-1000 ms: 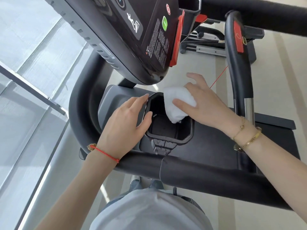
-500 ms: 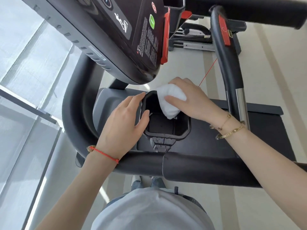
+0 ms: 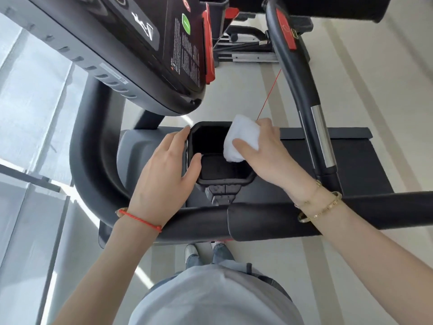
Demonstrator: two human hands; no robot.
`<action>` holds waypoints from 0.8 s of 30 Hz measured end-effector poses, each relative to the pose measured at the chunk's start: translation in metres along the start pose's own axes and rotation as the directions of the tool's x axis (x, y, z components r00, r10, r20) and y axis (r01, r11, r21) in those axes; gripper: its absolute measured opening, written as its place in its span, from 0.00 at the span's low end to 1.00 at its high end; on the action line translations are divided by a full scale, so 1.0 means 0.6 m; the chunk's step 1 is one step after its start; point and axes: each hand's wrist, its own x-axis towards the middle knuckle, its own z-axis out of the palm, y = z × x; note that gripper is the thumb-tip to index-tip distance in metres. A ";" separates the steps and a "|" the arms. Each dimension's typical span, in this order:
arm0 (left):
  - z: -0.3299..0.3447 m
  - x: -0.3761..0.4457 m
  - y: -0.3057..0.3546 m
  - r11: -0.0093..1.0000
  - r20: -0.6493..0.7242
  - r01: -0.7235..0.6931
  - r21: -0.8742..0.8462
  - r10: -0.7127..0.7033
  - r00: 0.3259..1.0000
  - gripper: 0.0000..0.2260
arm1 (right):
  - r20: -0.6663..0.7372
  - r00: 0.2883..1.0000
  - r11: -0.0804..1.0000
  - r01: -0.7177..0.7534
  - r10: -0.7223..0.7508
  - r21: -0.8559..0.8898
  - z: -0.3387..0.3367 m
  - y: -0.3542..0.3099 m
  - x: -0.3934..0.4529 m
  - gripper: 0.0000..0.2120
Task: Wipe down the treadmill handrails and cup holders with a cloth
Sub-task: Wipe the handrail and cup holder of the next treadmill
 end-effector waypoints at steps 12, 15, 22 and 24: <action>0.006 -0.003 -0.005 1.000 -0.009 -0.005 0.020 0.005 1.000 0.25 | 0.032 0.999 1.000 0.020 -0.020 0.000 -0.008 -0.007 0.022 0.25; 0.006 -0.004 -0.003 1.000 -0.012 -0.007 0.016 0.007 1.000 0.25 | 0.018 0.998 0.998 0.058 -0.058 -0.003 -0.002 0.012 -0.001 0.25; 0.006 -0.004 -0.001 1.000 -0.016 0.008 -0.003 -0.008 1.000 0.24 | 0.030 0.974 0.972 0.226 -0.225 -0.068 -0.005 0.035 -0.010 0.29; 0.006 -0.004 -0.001 1.000 -0.011 0.010 -0.005 -0.010 1.000 0.24 | 0.089 0.940 0.931 0.338 -0.329 -0.136 -0.017 0.027 0.018 0.26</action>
